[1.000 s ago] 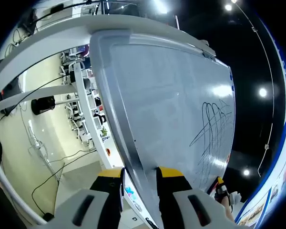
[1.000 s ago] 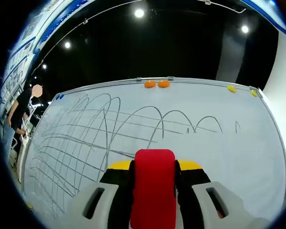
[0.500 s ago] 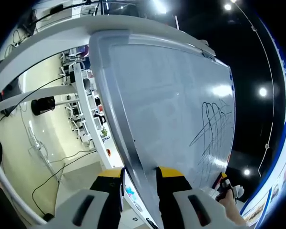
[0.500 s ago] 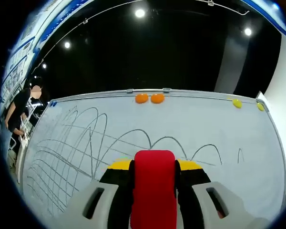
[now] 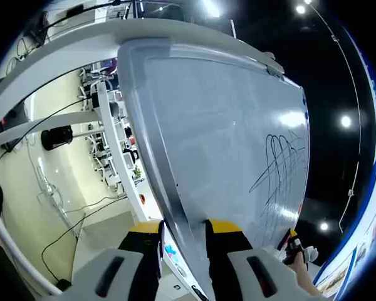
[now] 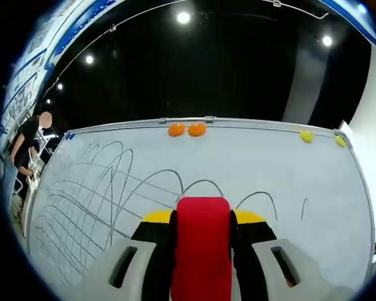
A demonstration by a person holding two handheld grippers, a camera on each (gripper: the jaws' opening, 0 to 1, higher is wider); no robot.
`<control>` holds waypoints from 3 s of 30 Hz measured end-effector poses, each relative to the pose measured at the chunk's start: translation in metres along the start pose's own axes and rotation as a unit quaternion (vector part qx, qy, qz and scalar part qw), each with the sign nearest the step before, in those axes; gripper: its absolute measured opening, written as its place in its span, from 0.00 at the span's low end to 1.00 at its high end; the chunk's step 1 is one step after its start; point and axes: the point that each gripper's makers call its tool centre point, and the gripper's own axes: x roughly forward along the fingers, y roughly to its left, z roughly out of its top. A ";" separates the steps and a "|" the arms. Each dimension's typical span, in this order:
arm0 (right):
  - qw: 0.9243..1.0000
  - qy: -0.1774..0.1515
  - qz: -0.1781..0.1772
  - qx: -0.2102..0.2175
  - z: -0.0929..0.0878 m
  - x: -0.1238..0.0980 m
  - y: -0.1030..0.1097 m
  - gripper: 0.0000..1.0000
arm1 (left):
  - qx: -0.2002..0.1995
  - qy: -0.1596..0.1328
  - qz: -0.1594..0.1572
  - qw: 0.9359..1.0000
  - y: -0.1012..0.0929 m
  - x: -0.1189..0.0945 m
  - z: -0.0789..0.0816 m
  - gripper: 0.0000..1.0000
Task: Wipe the writing off the whiteboard with the eraser
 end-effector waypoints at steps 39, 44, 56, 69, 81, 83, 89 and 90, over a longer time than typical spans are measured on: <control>0.999 0.024 -0.025 0.017 -0.029 -0.026 -0.112 0.36 | 0.005 0.002 0.006 1.000 -0.002 0.000 -0.002 0.29; 0.999 0.025 -0.028 0.019 -0.031 -0.027 -0.114 0.36 | 0.007 0.005 0.007 1.000 -0.001 0.000 -0.001 0.29; 0.999 0.048 -0.020 -0.006 -0.026 -0.018 -0.112 0.36 | 0.008 0.003 0.010 1.000 -0.003 0.000 -0.002 0.29; 0.998 0.063 -0.013 -0.020 -0.008 0.000 -0.121 0.36 | 0.009 0.003 0.014 1.000 0.000 0.002 0.000 0.29; 0.996 0.040 -0.069 0.030 -0.003 0.002 -0.126 0.37 | 0.006 0.005 0.008 1.000 0.001 0.001 0.000 0.29; 0.994 0.033 -0.092 0.042 -0.002 0.001 -0.127 0.37 | 0.008 0.007 0.006 1.000 0.001 0.001 0.001 0.29; 0.991 0.030 -0.112 0.065 0.000 0.002 -0.125 0.37 | 0.011 0.006 0.003 1.000 0.000 0.000 0.001 0.29; 0.991 0.030 -0.113 0.066 0.000 0.003 -0.125 0.37 | 0.011 0.006 0.003 1.000 0.001 0.001 0.001 0.29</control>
